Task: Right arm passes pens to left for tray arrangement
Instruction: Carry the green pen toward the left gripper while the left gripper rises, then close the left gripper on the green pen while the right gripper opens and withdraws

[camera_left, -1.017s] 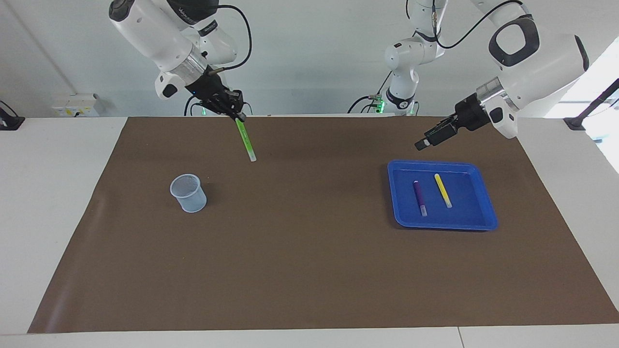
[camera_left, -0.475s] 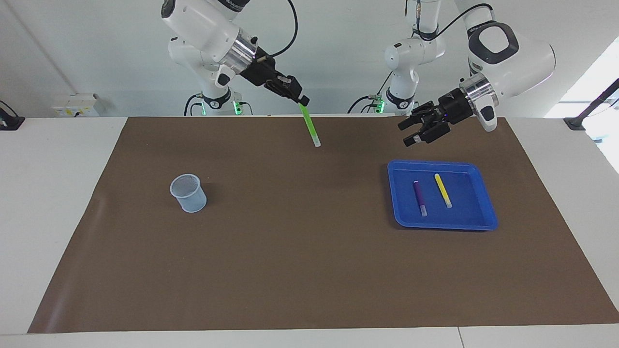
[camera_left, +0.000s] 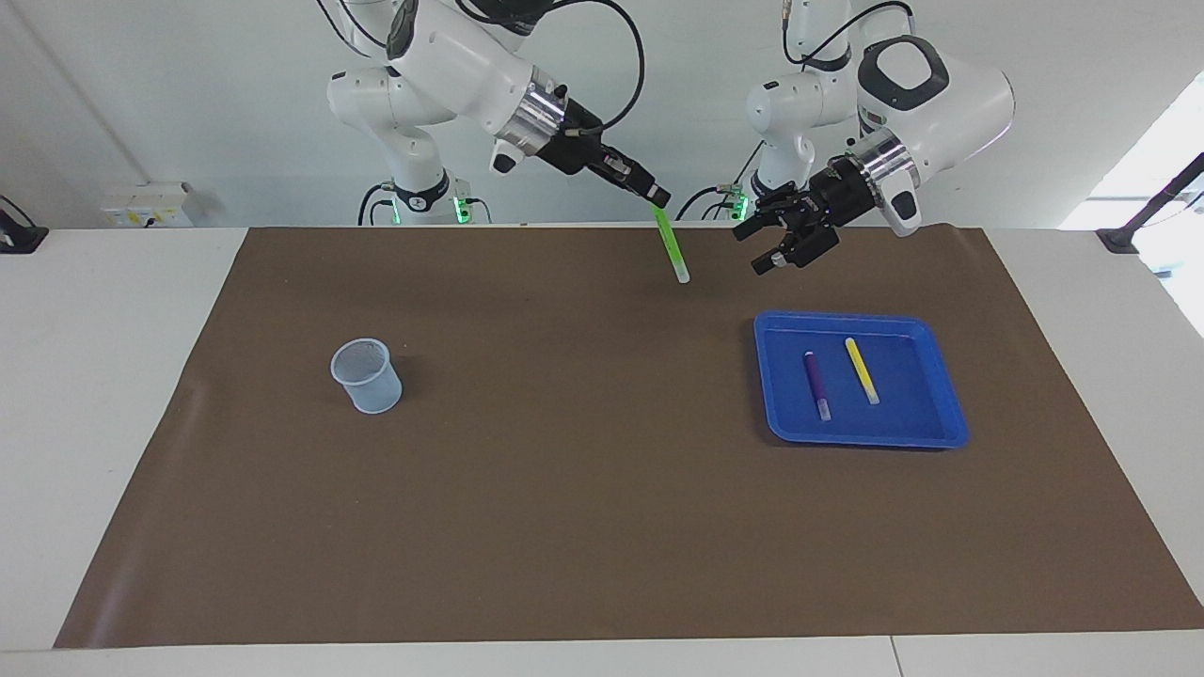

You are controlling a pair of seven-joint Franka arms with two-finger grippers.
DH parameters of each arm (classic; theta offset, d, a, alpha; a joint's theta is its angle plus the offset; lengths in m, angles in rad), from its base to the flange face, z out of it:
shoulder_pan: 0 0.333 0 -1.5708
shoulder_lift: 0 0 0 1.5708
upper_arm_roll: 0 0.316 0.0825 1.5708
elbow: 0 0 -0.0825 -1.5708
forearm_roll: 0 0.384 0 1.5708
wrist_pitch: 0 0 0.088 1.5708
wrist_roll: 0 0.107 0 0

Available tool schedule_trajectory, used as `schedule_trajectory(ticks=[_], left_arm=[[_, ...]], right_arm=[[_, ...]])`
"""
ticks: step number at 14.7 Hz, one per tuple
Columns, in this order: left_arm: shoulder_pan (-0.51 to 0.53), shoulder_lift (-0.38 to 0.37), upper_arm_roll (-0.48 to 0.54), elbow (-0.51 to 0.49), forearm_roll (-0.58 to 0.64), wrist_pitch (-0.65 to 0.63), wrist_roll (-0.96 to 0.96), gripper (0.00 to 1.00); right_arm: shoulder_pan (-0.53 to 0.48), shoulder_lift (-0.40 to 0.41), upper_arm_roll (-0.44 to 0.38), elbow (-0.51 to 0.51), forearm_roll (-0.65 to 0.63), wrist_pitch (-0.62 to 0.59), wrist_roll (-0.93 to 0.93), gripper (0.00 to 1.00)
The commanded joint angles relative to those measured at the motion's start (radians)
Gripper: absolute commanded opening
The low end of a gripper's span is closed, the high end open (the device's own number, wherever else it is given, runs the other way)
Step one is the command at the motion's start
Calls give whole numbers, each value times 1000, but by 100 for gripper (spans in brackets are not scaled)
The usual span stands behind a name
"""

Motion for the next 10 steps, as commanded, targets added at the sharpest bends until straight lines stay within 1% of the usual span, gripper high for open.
schedule_trajectory(ticks=[1, 3, 5, 8, 10], left_arm=[[-2, -25, 9, -30, -43, -49, -10, 100], [12, -27, 12, -31, -81, -73, -12, 100], [12, -30, 15, -41, -94, -86, -12, 100], [18, -39, 21, -50, -94, -148, -12, 100], [20, -40, 23, -57, -94, -161, -12, 100]], right_arm=[[-8, 82, 53, 84, 17, 35, 74, 0], [-8, 99, 79, 91, 17, 57, 106, 0], [-5, 117, 106, 95, 12, 84, 140, 0], [0, 117, 116, 95, 9, 93, 143, 0], [0, 117, 119, 97, 8, 93, 144, 0]])
